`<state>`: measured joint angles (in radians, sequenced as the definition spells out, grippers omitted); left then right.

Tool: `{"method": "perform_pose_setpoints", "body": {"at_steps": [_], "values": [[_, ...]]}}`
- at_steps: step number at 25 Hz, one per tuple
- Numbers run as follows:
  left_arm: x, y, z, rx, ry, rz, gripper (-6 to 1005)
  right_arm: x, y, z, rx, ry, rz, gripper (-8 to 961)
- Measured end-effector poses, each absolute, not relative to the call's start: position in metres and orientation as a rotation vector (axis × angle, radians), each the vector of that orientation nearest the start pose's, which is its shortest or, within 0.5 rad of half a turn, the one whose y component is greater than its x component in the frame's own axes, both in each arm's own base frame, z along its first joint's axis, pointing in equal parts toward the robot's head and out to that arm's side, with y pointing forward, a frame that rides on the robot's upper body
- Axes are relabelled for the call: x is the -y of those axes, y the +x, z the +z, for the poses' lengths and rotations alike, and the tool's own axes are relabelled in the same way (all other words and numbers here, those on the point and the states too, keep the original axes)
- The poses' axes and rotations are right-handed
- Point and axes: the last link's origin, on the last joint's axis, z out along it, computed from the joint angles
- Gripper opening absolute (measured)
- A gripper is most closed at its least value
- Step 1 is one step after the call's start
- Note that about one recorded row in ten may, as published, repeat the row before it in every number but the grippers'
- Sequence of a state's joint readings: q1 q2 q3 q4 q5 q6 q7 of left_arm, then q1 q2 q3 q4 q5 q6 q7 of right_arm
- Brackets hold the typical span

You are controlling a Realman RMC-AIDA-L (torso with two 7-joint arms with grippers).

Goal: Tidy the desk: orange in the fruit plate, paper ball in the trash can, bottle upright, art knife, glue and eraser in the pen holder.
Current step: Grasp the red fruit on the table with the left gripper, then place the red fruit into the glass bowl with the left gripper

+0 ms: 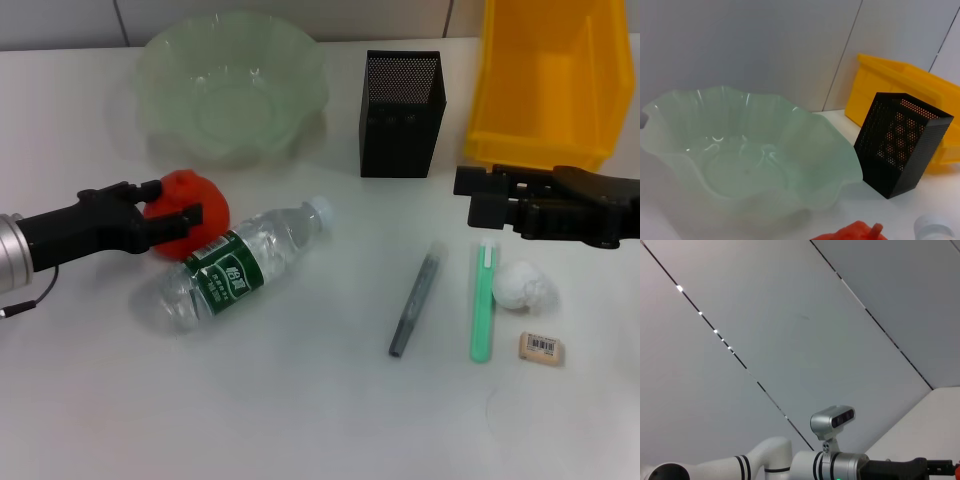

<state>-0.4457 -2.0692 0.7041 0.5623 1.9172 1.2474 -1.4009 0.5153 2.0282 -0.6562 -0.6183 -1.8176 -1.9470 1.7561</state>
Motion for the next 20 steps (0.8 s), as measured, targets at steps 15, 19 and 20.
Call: {"method": "perform_pose_setpoints", "body": {"at_steps": [15, 19, 20], "values": [[-0.339, -0.315, -0.006, 0.955, -2.354, -0.636, 484, -0.289, 0.242, 0.037, -1.075, -2.782, 1.257, 838], [-0.343, -0.309, 0.0, 0.97, -2.339, -0.686, 299, -0.287, 0.245, 0.038, -1.08, -2.763, 1.264, 837], [-0.344, -0.308, 0.002, 0.969, -2.34, -0.692, 262, -0.287, 0.245, 0.039, -1.08, -2.756, 1.27, 837]]}}
